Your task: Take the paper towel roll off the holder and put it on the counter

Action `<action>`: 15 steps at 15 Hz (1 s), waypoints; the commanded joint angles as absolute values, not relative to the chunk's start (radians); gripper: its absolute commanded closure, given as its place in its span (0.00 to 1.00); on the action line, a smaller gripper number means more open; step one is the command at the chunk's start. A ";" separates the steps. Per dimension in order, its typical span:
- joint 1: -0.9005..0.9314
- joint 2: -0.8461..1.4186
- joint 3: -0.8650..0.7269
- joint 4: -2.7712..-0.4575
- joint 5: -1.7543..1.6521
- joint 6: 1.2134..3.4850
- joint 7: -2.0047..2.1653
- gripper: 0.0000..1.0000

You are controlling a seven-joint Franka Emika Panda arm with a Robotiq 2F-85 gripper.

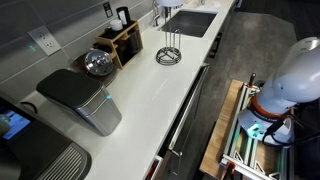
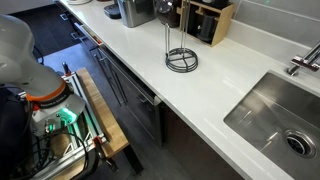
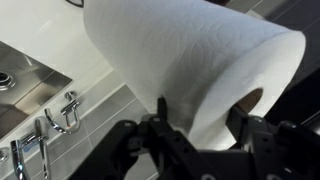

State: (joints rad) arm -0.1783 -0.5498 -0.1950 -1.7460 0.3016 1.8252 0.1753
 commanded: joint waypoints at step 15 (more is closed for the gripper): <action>-0.044 -0.532 -0.204 -2.116 0.517 1.737 -0.233 0.66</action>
